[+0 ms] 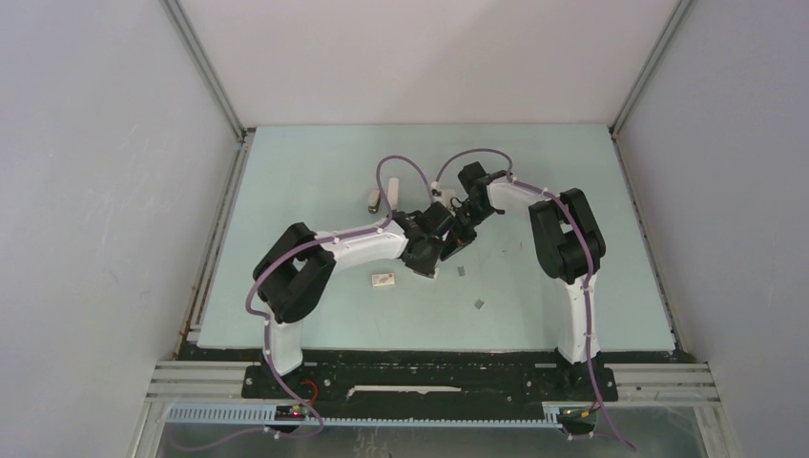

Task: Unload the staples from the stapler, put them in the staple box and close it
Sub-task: Place the staple in the staple box.

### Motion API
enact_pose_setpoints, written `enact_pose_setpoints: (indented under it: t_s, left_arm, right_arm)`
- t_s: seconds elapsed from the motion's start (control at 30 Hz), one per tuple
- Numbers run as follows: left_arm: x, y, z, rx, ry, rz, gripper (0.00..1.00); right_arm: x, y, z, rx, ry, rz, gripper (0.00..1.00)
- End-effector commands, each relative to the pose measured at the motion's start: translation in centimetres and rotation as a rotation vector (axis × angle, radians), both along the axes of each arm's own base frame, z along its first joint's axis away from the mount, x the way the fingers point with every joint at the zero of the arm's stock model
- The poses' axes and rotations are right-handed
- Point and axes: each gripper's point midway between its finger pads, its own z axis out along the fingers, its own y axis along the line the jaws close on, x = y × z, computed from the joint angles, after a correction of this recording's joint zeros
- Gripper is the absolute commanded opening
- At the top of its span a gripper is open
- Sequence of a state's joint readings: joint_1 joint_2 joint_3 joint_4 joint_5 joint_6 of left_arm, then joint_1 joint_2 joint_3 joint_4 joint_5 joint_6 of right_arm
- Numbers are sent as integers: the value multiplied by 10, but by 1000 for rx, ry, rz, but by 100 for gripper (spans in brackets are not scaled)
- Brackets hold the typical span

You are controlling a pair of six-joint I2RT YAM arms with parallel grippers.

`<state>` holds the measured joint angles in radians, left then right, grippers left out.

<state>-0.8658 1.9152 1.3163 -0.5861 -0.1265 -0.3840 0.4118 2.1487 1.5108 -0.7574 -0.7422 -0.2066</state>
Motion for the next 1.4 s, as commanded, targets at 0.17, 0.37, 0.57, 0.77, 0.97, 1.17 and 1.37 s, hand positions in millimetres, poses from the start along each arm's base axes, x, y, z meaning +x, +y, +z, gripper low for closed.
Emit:
enact_pose_setpoints:
  t_s: [0.17, 0.37, 0.57, 0.77, 0.97, 1.17, 1.37]
  left_arm:
    - [10, -13, 12, -22, -20, -15, 25]
    - [9, -13, 9, -15, -8, -18, 25]
    - [8, -10, 8, -6, -6, -18, 25]
    - [6, -10, 12, -10, -10, -19, 25]
    - [4, -7, 16, -10, -13, -23, 24]
    - [4, -6, 16, -4, -13, -26, 24]
    - [4, -6, 22, -11, -23, -27, 24]
  right_arm:
    - [6, 3, 19, 37, -51, 6, 15]
    - [6, 3, 19, 37, -50, 5, 15]
    - [6, 3, 20, 39, -51, 6, 15]
    - [7, 3, 20, 38, -53, 6, 15]
    - [6, 3, 20, 38, -52, 7, 15]
    - [6, 3, 20, 39, -51, 6, 15]
    - [6, 3, 20, 40, -50, 7, 15]
